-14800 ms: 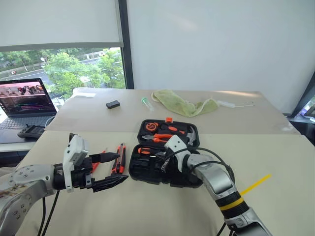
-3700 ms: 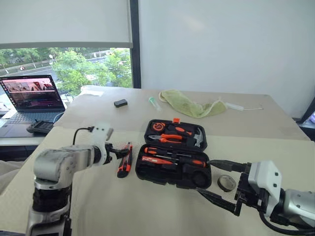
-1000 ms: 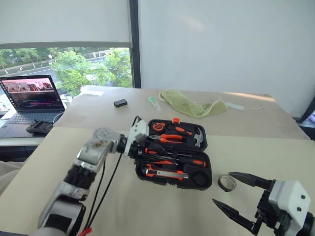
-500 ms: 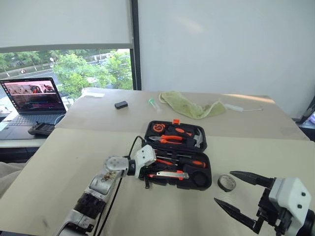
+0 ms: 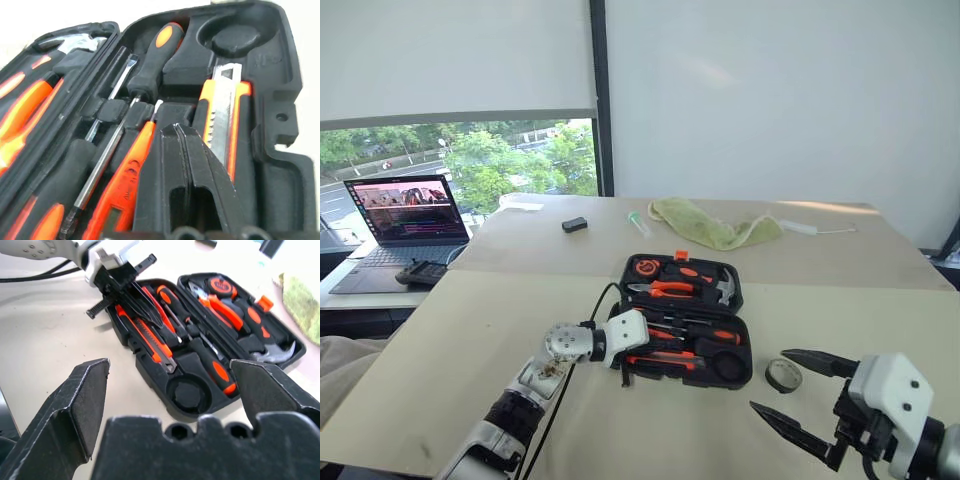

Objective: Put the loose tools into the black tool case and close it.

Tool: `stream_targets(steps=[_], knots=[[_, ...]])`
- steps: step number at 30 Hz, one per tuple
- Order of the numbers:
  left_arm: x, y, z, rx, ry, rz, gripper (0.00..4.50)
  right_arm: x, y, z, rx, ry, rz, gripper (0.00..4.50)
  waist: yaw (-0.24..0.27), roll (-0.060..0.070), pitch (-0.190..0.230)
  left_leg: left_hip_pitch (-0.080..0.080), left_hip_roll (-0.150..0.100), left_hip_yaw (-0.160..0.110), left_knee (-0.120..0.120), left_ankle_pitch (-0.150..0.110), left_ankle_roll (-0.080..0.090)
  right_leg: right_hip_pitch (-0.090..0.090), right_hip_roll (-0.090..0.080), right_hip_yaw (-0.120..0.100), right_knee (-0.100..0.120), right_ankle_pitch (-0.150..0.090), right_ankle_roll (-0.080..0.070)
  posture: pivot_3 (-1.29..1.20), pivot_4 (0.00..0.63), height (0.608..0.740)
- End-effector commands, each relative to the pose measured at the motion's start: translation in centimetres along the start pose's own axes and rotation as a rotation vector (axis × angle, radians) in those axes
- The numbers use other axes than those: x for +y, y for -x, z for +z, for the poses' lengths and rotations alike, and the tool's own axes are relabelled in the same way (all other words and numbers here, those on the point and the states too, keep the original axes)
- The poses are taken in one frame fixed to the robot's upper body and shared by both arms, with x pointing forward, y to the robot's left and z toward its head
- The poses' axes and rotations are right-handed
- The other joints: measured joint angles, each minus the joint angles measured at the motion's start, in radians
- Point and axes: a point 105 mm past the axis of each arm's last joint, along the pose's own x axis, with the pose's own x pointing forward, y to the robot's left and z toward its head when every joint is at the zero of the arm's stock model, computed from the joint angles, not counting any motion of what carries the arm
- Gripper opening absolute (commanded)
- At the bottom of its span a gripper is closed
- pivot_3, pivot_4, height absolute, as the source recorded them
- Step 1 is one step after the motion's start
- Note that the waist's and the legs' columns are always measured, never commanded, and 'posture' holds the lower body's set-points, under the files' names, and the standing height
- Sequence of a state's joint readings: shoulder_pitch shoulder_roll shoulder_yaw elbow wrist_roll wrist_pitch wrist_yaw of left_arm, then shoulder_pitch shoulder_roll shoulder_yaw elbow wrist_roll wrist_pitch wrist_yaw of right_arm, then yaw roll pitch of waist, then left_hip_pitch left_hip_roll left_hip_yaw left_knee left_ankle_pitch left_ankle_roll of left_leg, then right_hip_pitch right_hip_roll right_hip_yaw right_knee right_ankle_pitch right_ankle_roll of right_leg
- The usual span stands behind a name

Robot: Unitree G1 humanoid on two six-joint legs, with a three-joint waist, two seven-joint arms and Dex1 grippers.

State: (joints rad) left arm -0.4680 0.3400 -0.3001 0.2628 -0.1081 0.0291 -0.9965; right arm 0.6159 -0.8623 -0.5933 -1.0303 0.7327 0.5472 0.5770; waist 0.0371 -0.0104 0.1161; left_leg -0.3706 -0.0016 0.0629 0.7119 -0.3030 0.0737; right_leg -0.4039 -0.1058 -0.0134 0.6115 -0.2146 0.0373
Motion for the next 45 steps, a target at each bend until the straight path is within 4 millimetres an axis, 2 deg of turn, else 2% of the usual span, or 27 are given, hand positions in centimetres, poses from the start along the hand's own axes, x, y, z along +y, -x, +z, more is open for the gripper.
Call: stream_targets(steps=[1, 2, 4, 5, 7, 11, 16, 19, 24, 26, 27, 33, 34, 36, 40, 41, 45], knots=[[0.6, 1.7, 3.1, -0.126, 0.157, 0.028, 0.01, -0.9, 0.0, -0.6, 0.056, 0.004, -0.06, 4.5, -0.01, 0.002, 0.001, -0.001, 0.0, 0.0, 0.0, 0.0, 0.0, -0.001, 0.001, 0.0, 0.001, 0.003, 0.0, 0.0, 0.15, 0.74], [0.9, 2.6, 4.2, -0.141, 0.12, 0.039, 0.01, -1.4, 0.0, -0.9, 0.079, 0.022, -0.083, 4.5, -0.012, -0.001, 0.004, -0.002, 0.0, 0.0, -0.001, 0.0, -0.001, -0.002, 0.002, 0.0, 0.001, 0.004, 0.002, 0.0, 0.15, 0.74], [0.1, 4.7, 6.4, -0.194, 0.185, -0.088, 0.01, -1.9, -0.2, -2.1, 0.15, -0.011, -0.081, 4.5, -0.019, -0.005, 0.005, -0.01, 0.001, -0.002, -0.001, 0.0, -0.001, -0.009, 0.006, 0.0, 0.001, 0.004, 0.002, 0.0, 0.15, 0.74], [0.1, 5.5, 7.3, -0.204, 0.192, -0.1, 0.26, -2.1, -0.4, -2.4, 0.165, -0.028, -0.07, 4.5, -0.023, -0.006, 0.006, -0.018, 0.001, -0.002, 0.0, 0.001, -0.003, -0.017, 0.008, 0.001, 0.002, 0.005, 0.002, 0.0, 0.15, 0.74], [-0.2, 6.7, 8.3, -0.202, 0.201, -0.131, 0.68, -2.4, -0.7, -2.9, 0.195, -0.061, -0.044, 4.5, -0.025, -0.006, 0.007, -0.019, 0.0, -0.002, 0.0, 0.002, -0.005, -0.019, 0.008, 0.001, 0.002, 0.006, 0.002, 0.0, 0.15, 0.74], [-1.7, 8.9, 9.4, -0.146, 0.196, -0.21, 2.14, -3.5, -1.2, -4.7, 0.287, -0.115, -0.026, 4.5, -0.021, -0.005, 0.011, -0.019, -0.001, -0.002, 0.0, 0.001, -0.002, -0.017, 0.008, 0.0, 0.0, 0.006, 0.002, 0.0, 0.15, 0.74], [-3.8, 11.0, 10.1, -0.063, 0.187, -0.273, 3.83, -4.6, -2.8, -6.3, 0.357, -0.142, 0.018, 3.15, -0.026, -0.01, 0.021, -0.019, -0.001, -0.001, 0.0, 0.001, -0.002, -0.018, 0.009, 0.001, -0.001, 0.003, -0.002, 0.0, 0.15, 0.74], [-5.1, 11.4, 10.3, -0.037, 0.182, -0.301, 3.83, -5.2, -3.8, -6.7, 0.383, -0.141, 0.033, 3.15, -0.026, -0.011, 0.023, -0.019, 0.0, -0.001, 0.0, 0.001, -0.003, -0.018, 0.01, 0.001, 0.0, 0.004, -0.002, 0.0, 0.15, 0.74], [-6.1, 11.5, 10.4, -0.027, 0.153, -0.298, 3.83, -6.1, -5.2, -7.6, 0.44, -0.143, 0.045, 3.15, -0.021, -0.011, 0.023, -0.019, -0.001, -0.001, 0.0, 0.001, -0.003, -0.018, 0.01, 0.0, 0.0, 0.005, 0.001, 0.0, 0.15, 0.74], [-6.3, 11.6, 10.2, -0.024, 0.144, -0.286, 3.86, -6.7, -5.6, -8.4, 0.479, -0.16, 0.028, 2.61, -0.024, -0.011, 0.023, -0.019, -0.001, -0.001, 0.0, 0.001, -0.003, -0.018, 0.01, 0.001, 0.0, 0.006, 0.001, 0.0, 0.15, 0.74], [-6.3, 11.7, 9.9, -0.021, 0.14, -0.276, 3.86, -6.8, -5.6, -8.5, 0.492, -0.155, 0.029, 2.47, -0.025, -0.011, 0.023, -0.019, -0.001, -0.001, 0.0, 0.002, -0.003, -0.018, 0.01, 0.001, 0.0, 0.006, 0.001, 0.0, 0.15, 0.74], [-5.9, 11.7, 9.1, -0.039, 0.142, -0.221, 3.86, -7.0, -4.9, -7.1, 0.476, -0.11, 0.05, 0.26, -0.021, -0.011, 0.024, -0.019, 0.0, -0.001, 0.0, 0.002, -0.004, -0.019, 0.01, 0.0, 0.0, 0.006, 0.001, 0.0, 0.15, 0.74], [-5.9, 11.6, 8.9, -0.039, 0.139, -0.214, 3.86, -7.0, -4.8, -6.8, 0.471, -0.101, 0.053, 0.06, -0.022, -0.01, 0.024, -0.019, -0.001, -0.001, 0.0, 0.002, -0.004, -0.019, 0.01, 0.0, 0.0, 0.006, 0.001, 0.0, 0.15, 0.74], [-5.5, 11.6, 8.8, -0.051, 0.15, -0.187, 3.86, -6.9, -4.5, -5.9, 0.448, -0.084, 0.066, 0.02, -0.023, -0.011, 0.024, -0.019, 0.0, -0.001, 0.0, 0.002, -0.004, -0.018, 0.01, 0.0, 0.0, 0.006, 0.001, 0.0, 0.15, 0.74], [-4.7, 11.9, 8.7, -0.051, 0.164, -0.144, 3.86, -5.4, -5.5, -1.2, 0.298, -0.052, 0.168, 0.02, -0.028, -0.01, 0.024, -0.019, 0.0, -0.001, 0.0, 0.002, -0.004, -0.019, 0.01, 0.001, 0.0, 0.006, 0.001, 0.0, 0.15, 0.74], [-4.6, 11.9, 8.7, -0.048, 0.162, -0.142, 3.86, -5.1, -5.7, -0.6, 0.28, -0.047, 0.185, 0.02, -0.031, -0.01, 0.025, -0.019, 0.0, -0.001, 0.0, 0.002, -0.004, -0.019, 0.011, 0.001, 0.0, 0.007, 0.0, 0.0, 0.15, 0.74], [-4.5, 11.8, 9.1, -0.048, 0.156, -0.139, 3.86, -3.9, -8.1, -0.9, 0.308, -0.046, 0.246, 0.02, -0.028, -0.011, 0.025, -0.018, 0.001, -0.001, 0.0, 0.003, -0.006, -0.019, 0.012, 0.0, 0.0, 0.007, -0.001, 0.0, 0.15, 0.74]])
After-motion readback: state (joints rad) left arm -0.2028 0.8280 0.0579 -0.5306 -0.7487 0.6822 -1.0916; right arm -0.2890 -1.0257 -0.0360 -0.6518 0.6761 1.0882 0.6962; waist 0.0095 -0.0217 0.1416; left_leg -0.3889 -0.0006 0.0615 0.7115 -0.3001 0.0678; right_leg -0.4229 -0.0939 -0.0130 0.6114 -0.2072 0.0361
